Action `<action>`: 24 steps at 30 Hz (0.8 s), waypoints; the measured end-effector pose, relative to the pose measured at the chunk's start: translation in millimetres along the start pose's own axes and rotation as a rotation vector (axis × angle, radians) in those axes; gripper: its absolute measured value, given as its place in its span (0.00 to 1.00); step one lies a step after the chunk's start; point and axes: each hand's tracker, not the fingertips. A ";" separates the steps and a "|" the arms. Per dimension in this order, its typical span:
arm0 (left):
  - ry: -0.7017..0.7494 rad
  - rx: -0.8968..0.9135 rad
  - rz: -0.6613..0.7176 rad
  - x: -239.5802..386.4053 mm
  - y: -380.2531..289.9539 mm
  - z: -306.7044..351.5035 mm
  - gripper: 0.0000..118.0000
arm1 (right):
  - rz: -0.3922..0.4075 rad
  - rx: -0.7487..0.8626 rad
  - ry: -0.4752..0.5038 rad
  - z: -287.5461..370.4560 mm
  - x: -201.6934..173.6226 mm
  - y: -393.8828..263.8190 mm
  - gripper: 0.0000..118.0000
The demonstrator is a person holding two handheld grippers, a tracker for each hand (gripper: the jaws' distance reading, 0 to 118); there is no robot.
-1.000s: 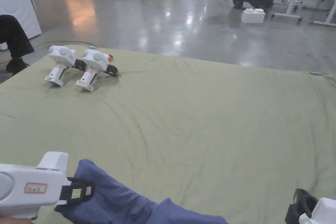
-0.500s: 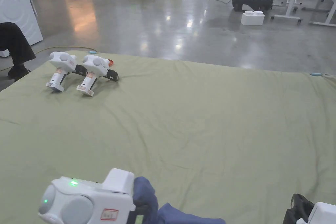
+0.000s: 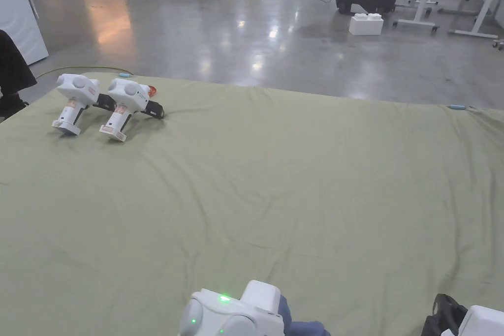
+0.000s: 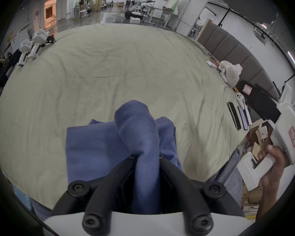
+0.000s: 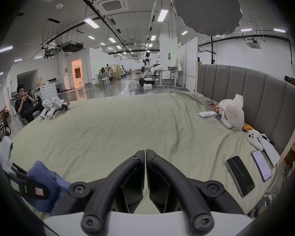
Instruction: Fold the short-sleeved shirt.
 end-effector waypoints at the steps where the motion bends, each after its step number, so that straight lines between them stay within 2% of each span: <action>1: 0.004 -0.012 0.002 1.5 0.1 -6.0 0.06 | -0.001 -0.001 -0.002 0.3 0.8 -0.3 0.01; 2: 0.005 -0.019 0.005 5.2 -0.7 -9.9 0.07 | -0.002 -0.003 -0.004 0.6 1.7 -0.7 0.01; 4: 0.006 -0.032 0.000 5.7 -1.8 -14.7 0.18 | -0.002 -0.005 -0.006 0.1 3.0 -2.1 0.01; 6: -0.047 -0.030 0.013 3.8 -2.5 -7.7 0.37 | -0.001 -0.010 -0.008 0.1 4.3 -2.9 0.01; 7: -0.079 -0.026 0.022 1.4 -2.0 -3.4 0.53 | -0.002 -0.011 -0.008 0.4 5.1 -3.3 0.01; 8: -0.111 -0.011 0.029 -0.6 -1.2 2.4 0.60 | -0.001 -0.011 -0.009 1.2 5.4 -3.0 0.01; 13: -0.159 0.122 0.069 -11.9 1.0 44.6 0.61 | -0.009 0.003 -0.020 4.9 8.9 -3.8 0.01; 15: -0.184 0.126 0.093 -17.3 1.3 50.8 0.54 | -0.012 0.005 -0.023 5.2 9.2 -3.7 0.01; 17: -0.161 0.117 0.094 -21.5 -0.7 41.5 0.27 | -0.022 0.004 -0.020 5.3 8.4 -3.6 0.01; 18: -0.138 0.099 0.098 -22.9 -1.5 34.4 0.17 | -0.023 0.002 -0.019 5.1 8.2 -3.9 0.01; 19: -0.122 0.080 0.108 -24.0 -4.2 25.6 0.12 | -0.022 -0.001 -0.018 5.0 7.6 -4.4 0.01; 22: -0.196 0.009 0.149 -23.8 -12.0 -3.3 0.02 | -0.020 -0.005 -0.015 4.2 5.7 -6.7 0.01; 24: -0.242 -0.018 0.171 -21.3 -18.6 -23.0 0.02 | -0.017 -0.011 -0.015 4.1 3.9 -8.2 0.01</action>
